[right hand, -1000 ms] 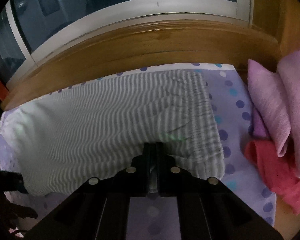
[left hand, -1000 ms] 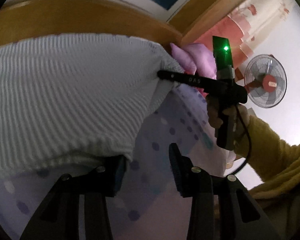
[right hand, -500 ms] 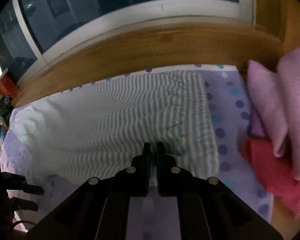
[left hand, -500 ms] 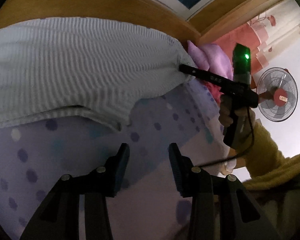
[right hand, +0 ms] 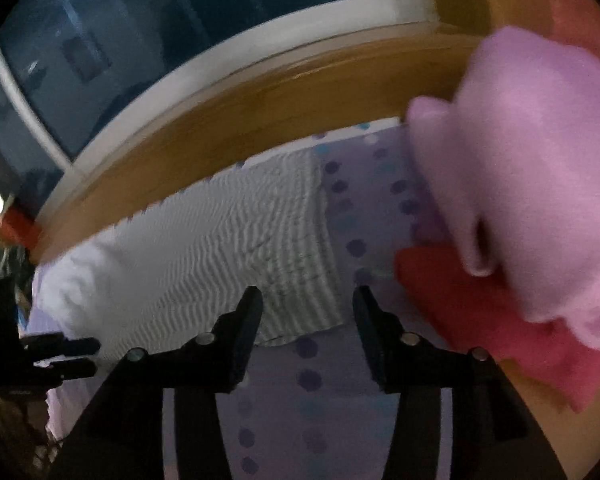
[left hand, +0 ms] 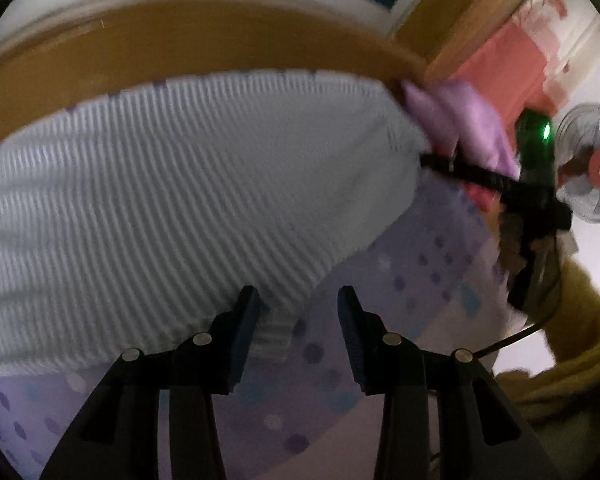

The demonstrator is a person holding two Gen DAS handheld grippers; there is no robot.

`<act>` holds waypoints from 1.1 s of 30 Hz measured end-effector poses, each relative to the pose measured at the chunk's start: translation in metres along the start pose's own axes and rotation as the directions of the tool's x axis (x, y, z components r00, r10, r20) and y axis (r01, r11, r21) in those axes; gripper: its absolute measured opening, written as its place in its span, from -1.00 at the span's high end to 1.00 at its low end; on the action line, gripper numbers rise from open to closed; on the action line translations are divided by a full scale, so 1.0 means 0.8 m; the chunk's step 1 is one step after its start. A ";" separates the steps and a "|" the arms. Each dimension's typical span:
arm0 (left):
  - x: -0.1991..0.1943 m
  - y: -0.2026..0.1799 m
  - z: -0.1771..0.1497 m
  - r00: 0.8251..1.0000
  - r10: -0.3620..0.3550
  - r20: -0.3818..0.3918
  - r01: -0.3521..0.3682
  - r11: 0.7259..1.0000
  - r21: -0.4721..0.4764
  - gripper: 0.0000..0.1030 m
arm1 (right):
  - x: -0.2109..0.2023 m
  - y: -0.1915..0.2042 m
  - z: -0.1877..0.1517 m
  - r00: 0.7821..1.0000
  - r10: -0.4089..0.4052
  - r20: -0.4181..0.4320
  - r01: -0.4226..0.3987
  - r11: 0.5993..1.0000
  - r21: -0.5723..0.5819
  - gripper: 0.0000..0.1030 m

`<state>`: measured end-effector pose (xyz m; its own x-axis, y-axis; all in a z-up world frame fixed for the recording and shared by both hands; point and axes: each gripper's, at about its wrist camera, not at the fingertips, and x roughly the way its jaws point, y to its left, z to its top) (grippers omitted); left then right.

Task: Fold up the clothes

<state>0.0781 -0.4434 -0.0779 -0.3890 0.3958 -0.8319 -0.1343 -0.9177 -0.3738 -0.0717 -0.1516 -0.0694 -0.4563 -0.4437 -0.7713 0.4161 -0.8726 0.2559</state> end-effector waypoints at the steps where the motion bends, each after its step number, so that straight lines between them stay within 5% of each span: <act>1: -0.001 -0.002 -0.003 1.000 0.008 -0.003 -0.008 1.000 0.009 0.22 | -0.004 0.004 0.002 1.000 -0.023 0.019 0.024 0.999 -0.032 0.68; 2: -0.002 -0.005 -0.007 1.000 0.014 -0.005 -0.014 1.000 0.017 0.22 | -0.012 0.006 0.007 0.997 -0.064 0.050 0.066 0.997 -0.049 1.00; 4: -0.003 -0.004 -0.009 1.000 0.014 -0.008 -0.014 1.000 0.002 0.22 | -0.022 -0.006 0.015 0.972 -0.210 0.103 0.217 0.974 -0.059 1.00; 6: -0.004 -0.001 -0.010 1.000 0.011 -0.002 -0.011 1.000 -0.018 0.22 | -0.023 -0.033 0.021 0.970 -0.234 0.072 0.236 0.971 -0.032 1.00; 8: -0.004 0.000 -0.011 1.000 0.010 0.003 -0.010 0.999 -0.037 0.22 | -0.033 -0.032 0.019 0.977 -0.203 0.061 0.207 0.976 -0.070 1.00; 14: 0.001 -0.011 -0.012 0.999 0.048 0.005 -0.048 0.998 -0.037 0.18 | -0.020 0.058 0.034 0.996 0.062 0.067 -0.046 0.976 -0.211 0.95; 16: 0.000 -0.011 -0.013 0.999 0.053 0.010 -0.053 0.997 -0.050 0.14 | 0.009 0.070 0.038 0.997 0.068 0.024 -0.061 0.971 -0.232 0.95; 19: 0.000 -0.010 -0.014 0.998 0.061 0.024 -0.059 0.995 -0.081 0.14 | 0.046 0.053 0.036 0.999 -0.032 -0.030 0.024 0.975 -0.222 1.00; 22: -0.001 -0.011 -0.017 0.997 0.066 0.037 -0.061 0.992 -0.115 0.14 | 0.042 0.021 0.033 0.996 0.080 -0.030 -0.084 0.988 -0.132 1.00; 24: -0.007 -0.010 -0.020 0.997 0.066 0.039 -0.060 0.988 -0.142 0.14 | 0.034 0.023 0.033 0.997 0.078 -0.027 -0.081 0.988 -0.130 1.00; 27: -0.028 0.003 -0.033 0.998 0.043 0.039 -0.035 0.981 -0.193 0.13 | 0.019 0.038 0.037 0.998 0.067 -0.022 -0.069 0.988 -0.136 0.81; 30: -0.052 0.022 -0.053 0.994 0.095 0.056 -0.080 0.970 -0.230 0.13 | -0.007 0.061 0.025 0.998 0.062 0.001 -0.061 0.987 -0.147 -0.01; 31: -0.061 0.029 -0.060 0.992 0.106 0.068 -0.086 0.965 -0.247 0.13 | -0.017 0.070 0.019 0.998 0.063 0.010 -0.061 0.986 -0.154 -0.14; 33: -0.080 0.044 -0.073 0.987 0.129 0.090 -0.099 0.954 -0.282 0.14 | -0.037 0.087 0.005 0.997 0.067 0.030 -0.061 0.984 -0.170 -0.14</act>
<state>0.1513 -0.4988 -0.0619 -0.4837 0.2691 -0.8329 0.1676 -0.9055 -0.3899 -0.0325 -0.2004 -0.0264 -0.4509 -0.5073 -0.7344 0.5707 -0.7965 0.1998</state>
